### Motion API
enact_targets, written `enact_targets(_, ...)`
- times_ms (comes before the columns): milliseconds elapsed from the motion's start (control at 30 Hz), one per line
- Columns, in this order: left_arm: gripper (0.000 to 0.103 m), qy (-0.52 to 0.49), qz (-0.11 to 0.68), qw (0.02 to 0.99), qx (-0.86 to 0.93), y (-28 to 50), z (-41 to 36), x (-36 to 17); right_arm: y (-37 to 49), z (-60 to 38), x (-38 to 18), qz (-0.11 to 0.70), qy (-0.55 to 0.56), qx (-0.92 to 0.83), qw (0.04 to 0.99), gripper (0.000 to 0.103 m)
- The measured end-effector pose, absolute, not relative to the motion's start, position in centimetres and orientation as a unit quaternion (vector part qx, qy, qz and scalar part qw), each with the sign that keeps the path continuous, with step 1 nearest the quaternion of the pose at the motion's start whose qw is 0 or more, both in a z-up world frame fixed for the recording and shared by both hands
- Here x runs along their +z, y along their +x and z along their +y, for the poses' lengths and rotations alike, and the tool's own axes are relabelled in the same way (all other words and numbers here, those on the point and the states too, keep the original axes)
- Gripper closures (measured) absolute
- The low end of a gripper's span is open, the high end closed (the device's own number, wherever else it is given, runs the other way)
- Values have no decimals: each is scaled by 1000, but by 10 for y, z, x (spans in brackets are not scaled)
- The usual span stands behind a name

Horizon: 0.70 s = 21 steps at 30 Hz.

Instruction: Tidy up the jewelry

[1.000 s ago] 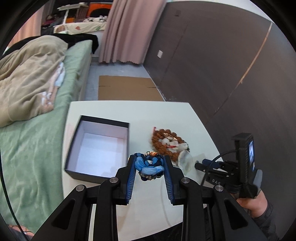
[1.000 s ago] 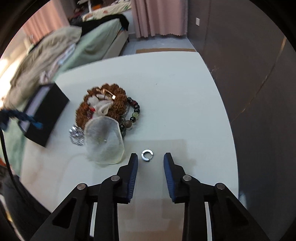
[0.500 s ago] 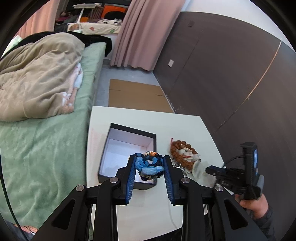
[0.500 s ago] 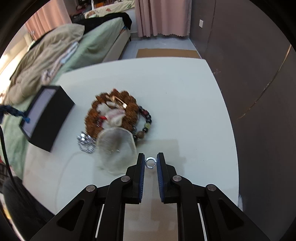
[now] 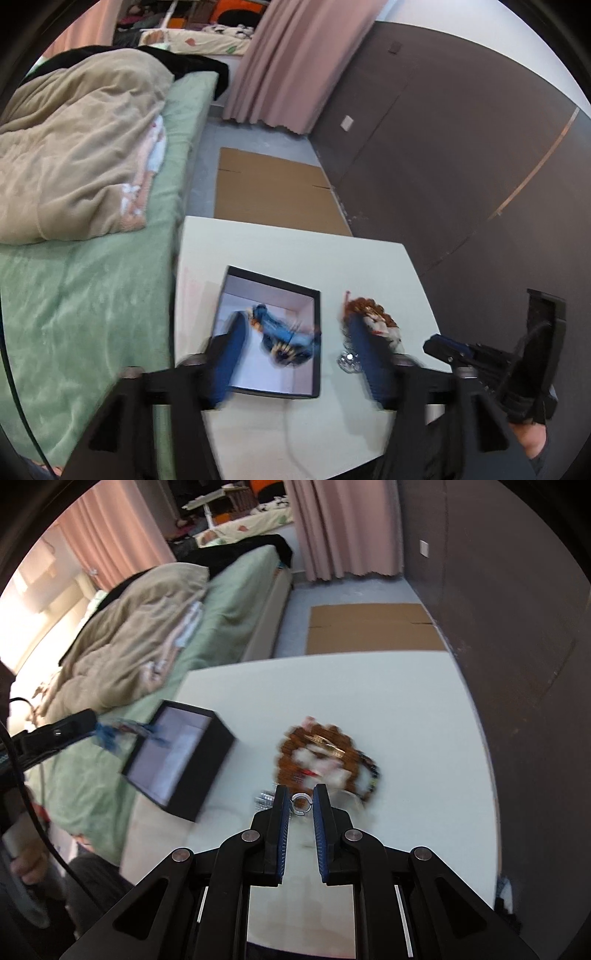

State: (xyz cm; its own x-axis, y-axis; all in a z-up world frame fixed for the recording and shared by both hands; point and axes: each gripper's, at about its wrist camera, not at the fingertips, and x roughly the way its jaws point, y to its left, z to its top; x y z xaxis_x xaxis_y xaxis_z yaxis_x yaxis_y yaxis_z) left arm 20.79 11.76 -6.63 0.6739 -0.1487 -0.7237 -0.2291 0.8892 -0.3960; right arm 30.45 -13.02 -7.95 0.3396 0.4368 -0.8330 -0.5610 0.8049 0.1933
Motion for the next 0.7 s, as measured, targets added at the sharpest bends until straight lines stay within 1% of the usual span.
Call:
enact_targets(67, 26, -238, 388, 890, 30, 202, 124, -61, 301, -117, -74, 482, -63, 321, 813, 89)
enact_targets(333, 25, -251, 382, 887, 65, 177, 151, -56, 290, -59, -64, 475, -74, 374, 793, 89)
enact_targets(600, 25, -261, 369, 887, 99, 147, 171, -44, 285, -14, -48, 461, -56, 433, 773, 88)
enact_targets(633, 25, -261, 368, 887, 100, 145, 172, -43, 286, -8, -47, 461, -54, 435, 772, 84)
enact_targets(700, 25, -258, 365, 889, 104, 141, 173, -39, 288, 0, -48, 470, -60, 424, 772, 52)
